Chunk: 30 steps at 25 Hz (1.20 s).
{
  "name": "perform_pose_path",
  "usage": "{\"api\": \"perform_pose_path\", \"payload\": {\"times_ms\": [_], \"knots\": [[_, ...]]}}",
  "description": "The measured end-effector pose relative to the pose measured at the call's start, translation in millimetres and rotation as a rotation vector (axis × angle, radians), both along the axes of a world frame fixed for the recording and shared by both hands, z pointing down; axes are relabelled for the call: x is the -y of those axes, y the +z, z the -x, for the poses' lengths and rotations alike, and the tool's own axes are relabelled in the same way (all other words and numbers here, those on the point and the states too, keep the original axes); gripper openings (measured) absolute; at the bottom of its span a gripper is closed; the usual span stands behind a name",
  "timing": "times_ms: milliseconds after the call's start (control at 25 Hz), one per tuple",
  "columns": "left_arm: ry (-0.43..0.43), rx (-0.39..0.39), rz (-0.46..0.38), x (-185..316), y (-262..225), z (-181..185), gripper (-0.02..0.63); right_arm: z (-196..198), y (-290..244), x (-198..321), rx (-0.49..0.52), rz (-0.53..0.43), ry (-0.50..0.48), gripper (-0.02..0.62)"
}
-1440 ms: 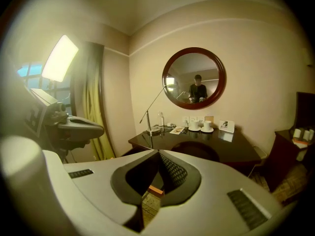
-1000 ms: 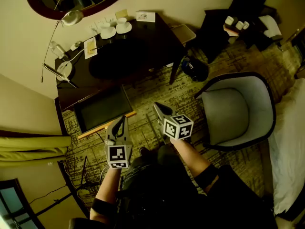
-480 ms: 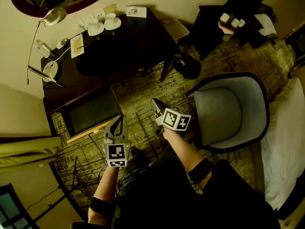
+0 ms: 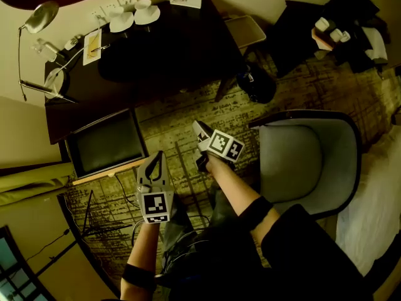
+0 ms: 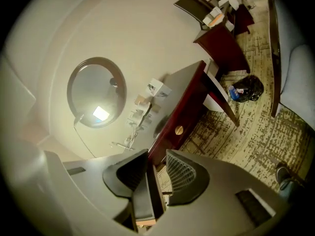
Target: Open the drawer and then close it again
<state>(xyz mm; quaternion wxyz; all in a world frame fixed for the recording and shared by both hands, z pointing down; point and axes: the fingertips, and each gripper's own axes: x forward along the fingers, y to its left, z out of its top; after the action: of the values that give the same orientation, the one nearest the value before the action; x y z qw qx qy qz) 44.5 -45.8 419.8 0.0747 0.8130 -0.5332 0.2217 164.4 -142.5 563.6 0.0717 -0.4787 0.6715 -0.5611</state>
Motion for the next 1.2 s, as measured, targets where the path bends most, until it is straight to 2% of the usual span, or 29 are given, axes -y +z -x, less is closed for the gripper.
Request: {"api": "perform_pose_path", "payload": {"times_ms": [160,480,560,760,1040,1200], "knots": [[-0.012,0.011,0.007,30,29,-16,0.006,-5,45,43,0.030,0.023,0.013,0.184],[-0.049,0.019,0.002,79,79,-30,0.006,13,125,100,0.136,0.055,0.059,0.184],[-0.035,0.032,-0.005,89,90,-31,0.006,21,139,112,0.162,0.060,0.070,0.184],[-0.035,0.043,-0.005,113,113,-30,0.006,28,158,145,0.215,0.035,0.121,0.181],[-0.035,0.041,-0.003,136,130,-33,0.006,36,170,168,0.235,0.023,0.115,0.176],[-0.063,0.022,0.004,143,129,-33,0.006,37,174,173,0.261,0.011,0.128,0.135]]}}
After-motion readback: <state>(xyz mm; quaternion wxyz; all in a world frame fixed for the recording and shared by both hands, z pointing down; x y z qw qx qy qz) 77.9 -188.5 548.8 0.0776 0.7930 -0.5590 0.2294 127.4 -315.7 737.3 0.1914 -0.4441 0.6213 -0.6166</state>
